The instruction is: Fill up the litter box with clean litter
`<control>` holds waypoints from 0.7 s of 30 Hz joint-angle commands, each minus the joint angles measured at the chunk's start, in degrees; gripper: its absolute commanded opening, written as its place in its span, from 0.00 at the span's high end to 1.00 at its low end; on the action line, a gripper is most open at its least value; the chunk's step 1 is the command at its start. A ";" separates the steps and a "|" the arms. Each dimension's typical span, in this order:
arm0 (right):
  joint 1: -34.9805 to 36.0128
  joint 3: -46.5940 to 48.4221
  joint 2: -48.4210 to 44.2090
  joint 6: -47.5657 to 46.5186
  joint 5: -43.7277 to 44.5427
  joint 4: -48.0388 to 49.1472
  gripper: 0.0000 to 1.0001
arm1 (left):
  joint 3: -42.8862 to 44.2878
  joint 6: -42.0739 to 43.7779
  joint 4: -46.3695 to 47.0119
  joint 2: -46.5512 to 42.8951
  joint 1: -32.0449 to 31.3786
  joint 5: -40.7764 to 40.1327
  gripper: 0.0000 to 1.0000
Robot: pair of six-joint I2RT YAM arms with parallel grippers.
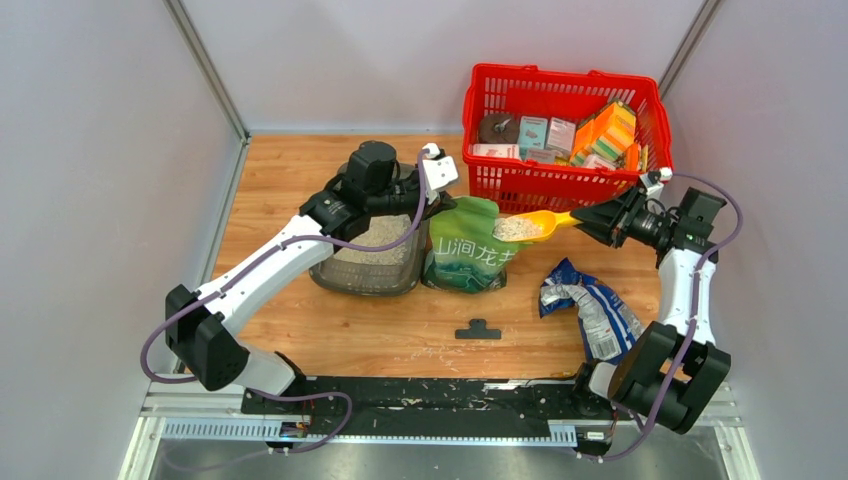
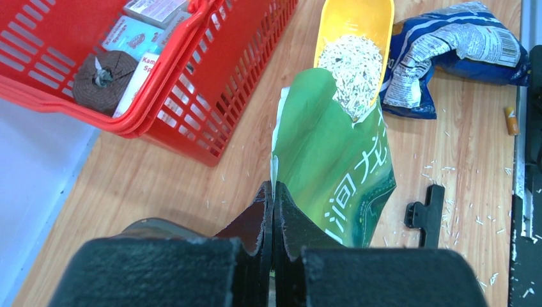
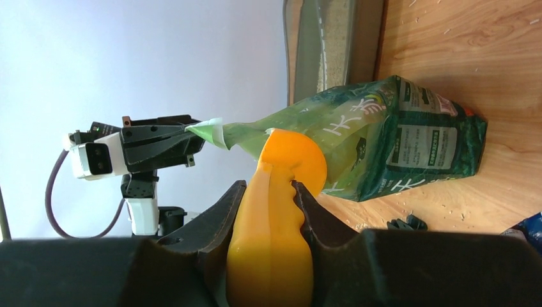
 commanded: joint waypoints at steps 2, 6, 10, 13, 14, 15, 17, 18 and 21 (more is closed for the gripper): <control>0.08 1.24 -0.23 2.42 -2.59 6.04 1.00 | 4.01 1.21 4.41 -2.48 1.03 -1.44 1.00; -0.09 1.77 0.21 2.25 -3.47 6.04 1.00 | 4.44 1.56 4.06 -2.04 1.03 -1.79 1.00; -0.35 2.65 0.21 2.86 -3.56 6.04 1.00 | 4.45 2.00 4.06 -1.69 1.12 -2.23 1.00; -0.36 3.00 0.30 3.30 -4.08 6.04 1.00 | 4.45 2.09 4.23 -1.34 1.03 -2.23 1.00; -0.53 3.09 0.39 3.56 -4.00 6.04 1.00 | 4.45 2.00 4.58 -1.16 1.12 -2.32 1.00; -0.53 3.09 0.39 3.74 -4.17 6.13 1.00 | 4.45 1.92 4.58 -0.90 1.03 -2.23 1.00; -0.62 3.44 0.12 4.35 -4.35 6.21 1.00 | 4.45 1.65 4.84 -0.46 1.12 -2.67 1.00; -0.71 3.53 0.04 4.70 -4.61 6.13 1.00 | 4.71 1.57 4.93 0.07 1.12 -2.93 1.00; -1.15 3.97 -0.23 5.23 -4.96 6.22 1.00 | 5.41 1.48 5.02 1.21 1.12 -3.81 1.00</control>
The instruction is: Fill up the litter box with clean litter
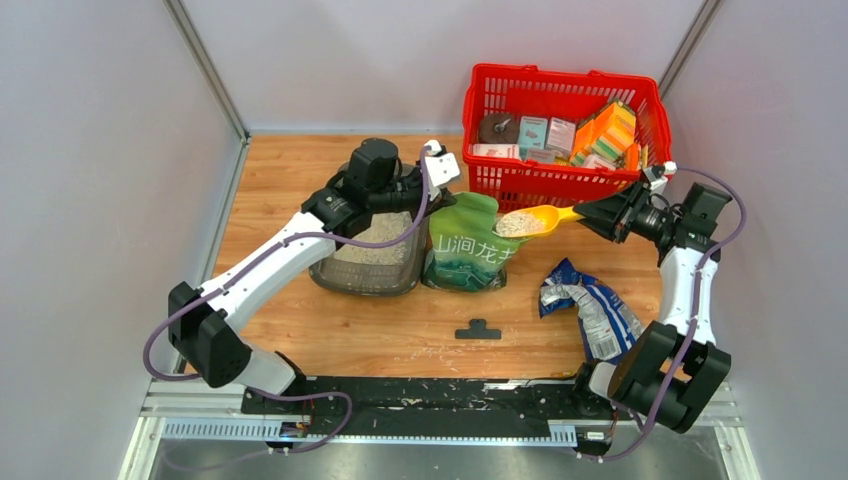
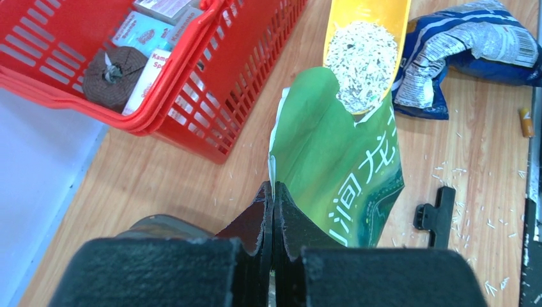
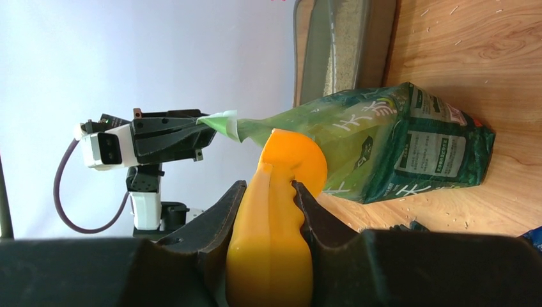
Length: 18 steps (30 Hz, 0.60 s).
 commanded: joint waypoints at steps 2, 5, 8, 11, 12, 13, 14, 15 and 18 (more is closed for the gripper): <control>-1.04 2.99 -0.25 2.24 -3.35 1.41 1.00 | 4.84 1.02 5.48 1.08 1.01 -3.20 1.00; -1.57 2.81 0.01 2.33 -3.70 1.49 1.00 | 4.84 0.67 6.10 1.44 1.01 -3.29 1.00; -1.74 2.63 0.54 2.59 -4.40 1.49 1.00 | 4.85 0.31 5.92 1.61 1.01 -3.12 1.00; -1.74 2.90 0.63 2.77 -5.02 1.58 1.00 | 4.76 0.49 5.40 1.79 1.01 -3.38 1.00; -1.74 2.98 0.63 2.86 -5.45 1.67 1.00 | 4.67 0.40 5.48 2.05 1.01 -3.38 1.00; -1.74 3.07 0.54 3.12 -5.63 1.67 1.00 | 4.67 0.31 5.48 2.40 1.01 -3.38 1.00; -1.74 3.25 0.45 3.21 -5.72 1.67 1.00 | 5.02 0.23 5.48 3.01 1.01 -3.21 1.00; -1.74 3.34 0.37 3.38 -6.16 1.67 1.00 | 5.20 0.05 5.57 3.45 1.01 -3.12 1.00; -1.74 3.95 0.19 3.91 -7.12 1.58 1.00 | 6.42 -0.30 5.66 5.56 1.01 -3.20 1.00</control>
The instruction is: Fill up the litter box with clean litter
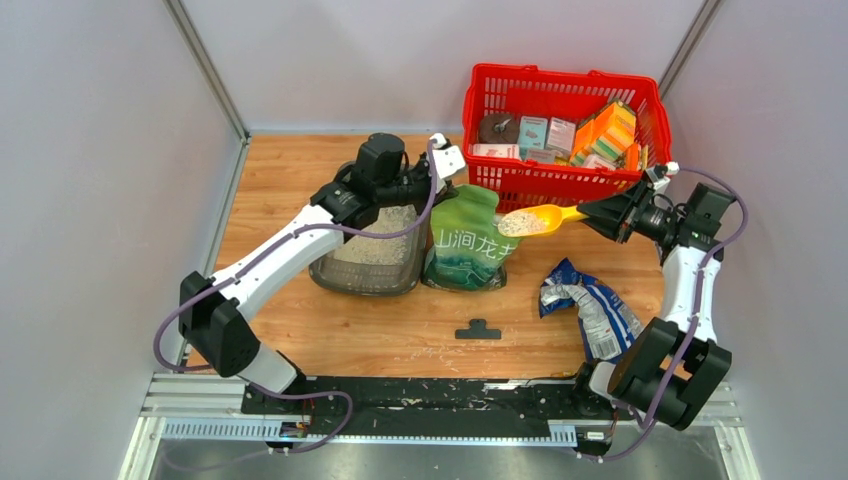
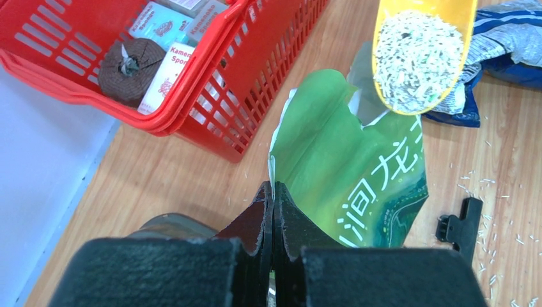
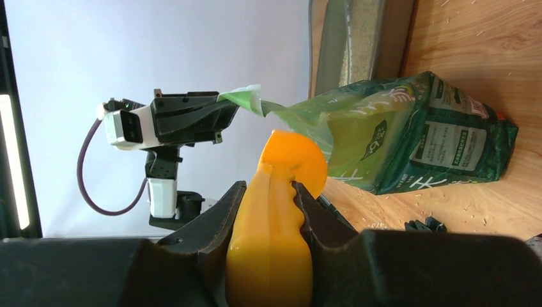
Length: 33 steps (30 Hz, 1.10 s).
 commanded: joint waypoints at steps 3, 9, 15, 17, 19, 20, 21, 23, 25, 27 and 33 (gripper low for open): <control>-0.19 4.19 -0.29 2.21 -4.74 0.40 1.00 | 5.84 -1.07 4.98 4.15 0.60 -0.91 1.00; 1.47 7.00 1.55 2.29 -4.66 -1.36 1.00 | 10.06 -2.21 4.19 7.06 0.60 -2.31 0.77; 5.96 10.26 4.54 7.01 -2.91 0.91 1.00 | 8.49 -2.65 4.10 4.43 0.77 -8.01 0.43; 7.80 8.60 4.72 14.72 -1.94 11.16 1.00 | 7.17 -3.35 4.10 2.33 1.30 -9.95 0.40; 9.81 3.53 5.16 36.33 0.78 37.73 1.00 | 6.11 -4.93 4.10 0.56 2.44 -13.64 0.38; 10.87 4.54 5.94 34.83 1.48 36.79 1.00 | 4.89 -6.07 4.02 -1.45 2.88 -15.05 0.37; 12.01 5.07 7.43 35.34 2.54 37.74 1.00 | 4.18 -6.25 3.58 -2.51 4.27 -17.24 0.37; 15.70 7.35 8.93 37.27 3.42 39.76 1.00 | 1.64 -5.65 2.88 -5.75 5.95 -18.92 0.35; 19.56 9.46 11.47 38.32 4.65 41.43 1.00 | -0.30 -5.03 1.30 -7.79 9.19 -20.15 0.35; 22.03 12.54 13.50 38.77 5.70 42.23 1.00 | -2.41 -4.76 -0.89 -10.42 11.40 -21.29 0.35; 29.51 21.40 24.39 41.31 7.64 45.29 1.00 | -6.19 -2.57 -5.11 -16.84 17.29 -21.74 0.35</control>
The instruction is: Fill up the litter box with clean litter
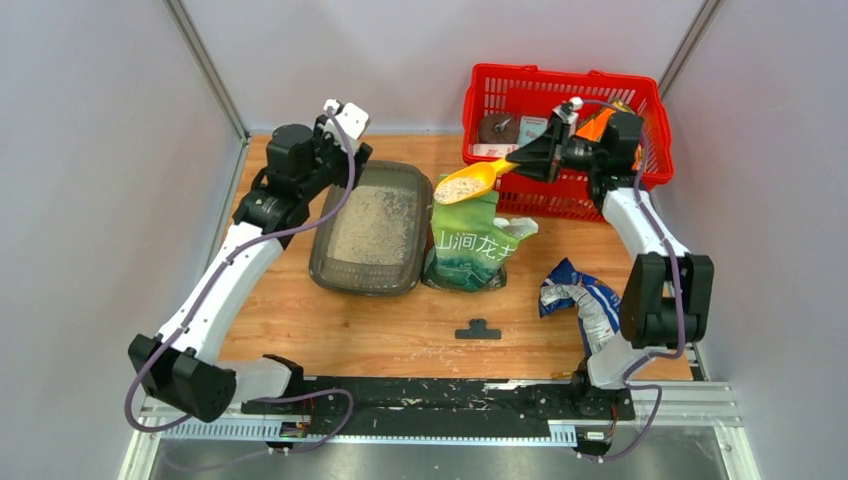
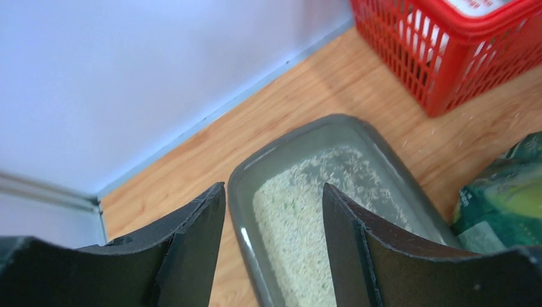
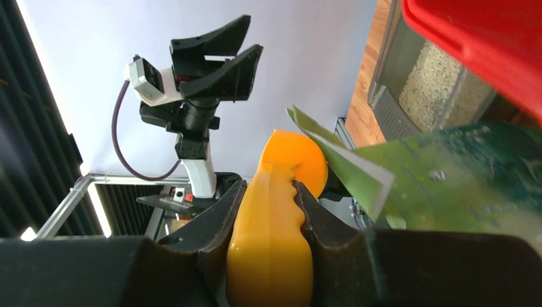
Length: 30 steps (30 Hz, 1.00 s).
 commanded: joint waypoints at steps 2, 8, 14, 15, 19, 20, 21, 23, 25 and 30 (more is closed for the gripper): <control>6.88 10.23 9.67 5.69 2.81 8.09 1.00 | -3.63 3.12 -4.88 -6.68 1.21 -1.13 0.35; 13.74 26.40 20.50 3.68 4.13 6.52 1.00 | -6.37 4.44 -7.08 -11.53 1.21 -1.30 0.35; 18.05 37.31 28.50 -4.75 7.99 -3.06 1.00 | -8.48 7.34 -9.46 -16.27 1.21 -2.18 0.35; 18.58 38.02 29.29 -6.07 8.70 -4.90 1.00 | -8.74 7.69 -10.33 -16.80 1.21 -2.10 0.35; 20.86 41.97 32.02 -14.58 13.87 -11.14 1.00 | -10.76 9.54 -11.74 -20.31 1.21 -1.74 0.35; 21.13 42.76 32.29 -18.18 17.63 -12.03 1.00 | -11.11 9.72 -11.92 -20.93 1.21 -1.66 0.35; 21.39 44.07 32.72 -21.00 19.50 -15.17 1.00 | -11.46 9.89 -12.09 -21.37 1.21 -1.65 0.35; 21.92 48.45 33.61 -30.80 24.14 -22.20 1.00 | -12.26 10.33 -12.10 -22.69 1.21 -1.22 0.35; 23.06 50.06 33.52 -36.47 27.58 -29.86 1.00 | -13.22 10.77 -12.01 -23.74 1.21 -0.87 0.35; 27.36 49.90 30.71 -54.81 36.47 -39.72 1.00 | -16.03 11.48 -9.38 -25.59 1.21 0.19 0.35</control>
